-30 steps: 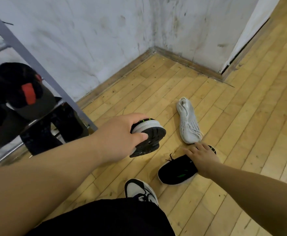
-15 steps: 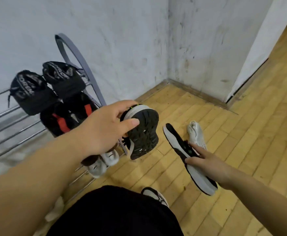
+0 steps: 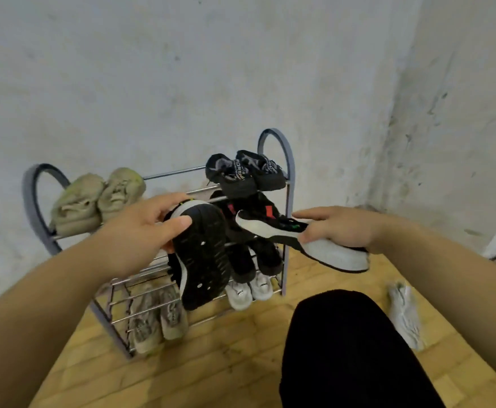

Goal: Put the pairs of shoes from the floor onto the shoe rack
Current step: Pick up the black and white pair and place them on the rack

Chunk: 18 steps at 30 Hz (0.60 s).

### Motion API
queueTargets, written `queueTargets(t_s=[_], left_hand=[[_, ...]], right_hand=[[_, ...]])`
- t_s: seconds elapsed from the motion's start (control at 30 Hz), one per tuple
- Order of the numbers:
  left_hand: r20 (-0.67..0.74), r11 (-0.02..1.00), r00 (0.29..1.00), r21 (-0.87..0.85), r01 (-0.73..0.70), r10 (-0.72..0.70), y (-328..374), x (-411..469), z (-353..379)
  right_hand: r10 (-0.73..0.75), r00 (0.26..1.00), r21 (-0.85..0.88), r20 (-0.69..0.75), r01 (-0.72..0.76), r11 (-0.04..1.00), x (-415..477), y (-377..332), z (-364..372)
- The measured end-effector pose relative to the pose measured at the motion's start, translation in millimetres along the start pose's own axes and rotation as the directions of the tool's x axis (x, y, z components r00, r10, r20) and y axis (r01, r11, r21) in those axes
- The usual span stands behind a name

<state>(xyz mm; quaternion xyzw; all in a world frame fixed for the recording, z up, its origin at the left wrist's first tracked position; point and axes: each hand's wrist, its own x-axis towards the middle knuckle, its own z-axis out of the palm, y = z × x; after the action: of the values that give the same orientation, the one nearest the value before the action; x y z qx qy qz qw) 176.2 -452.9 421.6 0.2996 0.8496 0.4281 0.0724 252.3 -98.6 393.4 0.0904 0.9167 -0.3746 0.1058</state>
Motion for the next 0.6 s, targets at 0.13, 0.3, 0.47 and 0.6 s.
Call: queueTargets(t_s=[0.13,0.3,0.47,0.6], left_hand=[[0.006,0.988,0.993,0.101,0.118,-0.12,-49,-38,-19],[0.1,0.926,0.942,0.241,0.291,-0.322,-95,-69,-47],[0.217,0.886,0.885,0.32,0.335,-0.413,-115,-78,-69],[0.244,0.852,0.84,0.348,0.391,-0.485,-134,-80,-86]], right_hand=[[0.045,0.987,-0.162,0.155,-0.019,0.987,39,-58,46],[0.091,0.954,-0.327,0.287,0.009,0.945,69,-91,122],[0.17,0.905,-0.46,0.39,0.032,0.887,89,-87,188],[0.113,0.916,-0.444,0.386,0.077,0.893,124,-104,249]])
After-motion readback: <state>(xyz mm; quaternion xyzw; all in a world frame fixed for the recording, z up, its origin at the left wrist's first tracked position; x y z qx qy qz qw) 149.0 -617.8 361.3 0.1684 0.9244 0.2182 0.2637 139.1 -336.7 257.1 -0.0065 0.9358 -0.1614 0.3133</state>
